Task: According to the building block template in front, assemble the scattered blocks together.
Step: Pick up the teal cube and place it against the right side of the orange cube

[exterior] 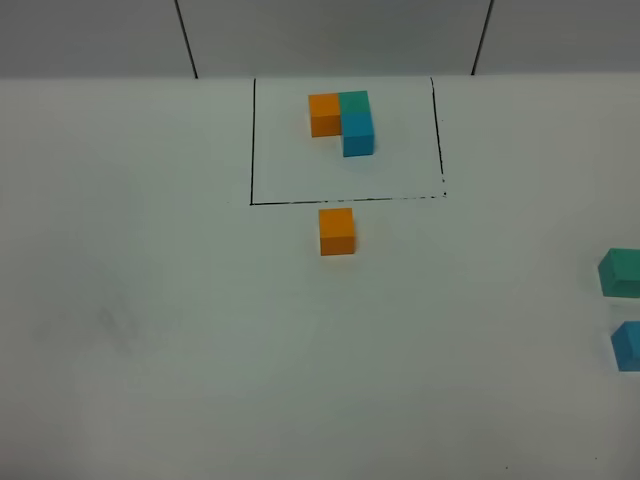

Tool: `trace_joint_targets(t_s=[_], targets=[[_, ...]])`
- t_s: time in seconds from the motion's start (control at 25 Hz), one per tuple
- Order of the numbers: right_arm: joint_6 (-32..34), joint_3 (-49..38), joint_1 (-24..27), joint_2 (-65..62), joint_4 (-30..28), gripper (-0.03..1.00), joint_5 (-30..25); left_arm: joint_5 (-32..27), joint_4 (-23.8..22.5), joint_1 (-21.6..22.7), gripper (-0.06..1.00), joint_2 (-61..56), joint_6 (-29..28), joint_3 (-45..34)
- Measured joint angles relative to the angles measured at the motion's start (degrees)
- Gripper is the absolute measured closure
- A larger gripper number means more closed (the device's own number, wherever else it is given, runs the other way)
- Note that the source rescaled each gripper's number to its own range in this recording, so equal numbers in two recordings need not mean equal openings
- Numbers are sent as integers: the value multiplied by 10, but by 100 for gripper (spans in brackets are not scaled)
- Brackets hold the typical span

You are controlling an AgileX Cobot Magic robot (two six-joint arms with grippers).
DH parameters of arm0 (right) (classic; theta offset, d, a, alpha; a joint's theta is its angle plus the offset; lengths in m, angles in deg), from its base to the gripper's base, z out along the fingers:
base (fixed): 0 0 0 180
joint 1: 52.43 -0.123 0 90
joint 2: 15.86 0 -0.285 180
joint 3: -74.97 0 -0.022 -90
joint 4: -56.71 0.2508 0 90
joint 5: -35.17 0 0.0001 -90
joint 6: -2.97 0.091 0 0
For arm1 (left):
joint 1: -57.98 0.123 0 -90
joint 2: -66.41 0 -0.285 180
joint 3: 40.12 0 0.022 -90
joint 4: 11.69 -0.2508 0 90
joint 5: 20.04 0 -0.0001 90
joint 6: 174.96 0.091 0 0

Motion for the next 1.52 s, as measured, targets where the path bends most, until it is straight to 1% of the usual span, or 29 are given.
trace_joint_targets(t_s=[0.64,0.88,0.96,1.12,1.2,1.28,1.4,1.52], targets=[[0,0,0,0,2,23,0,0,0,0,33,0,0,0],[1,0,0,0,2,20,0,0,0,0,33,0,0,0],[17,0,0,0,1,16,0,0,0,0,33,0,0,0],[87,0,0,4,-26,8,0,0,0,0,33,0,0,0],[110,0,0,26,-47,6,-1,0,0,0,33,0,0,0],[119,0,0,71,-61,5,-1,0,0,0,33,0,0,0],[113,3,0,166,-73,4,-1,0,0,0,33,0,0,0],[97,29,0,288,-96,4,0,0,0,0,33,0,0,0]])
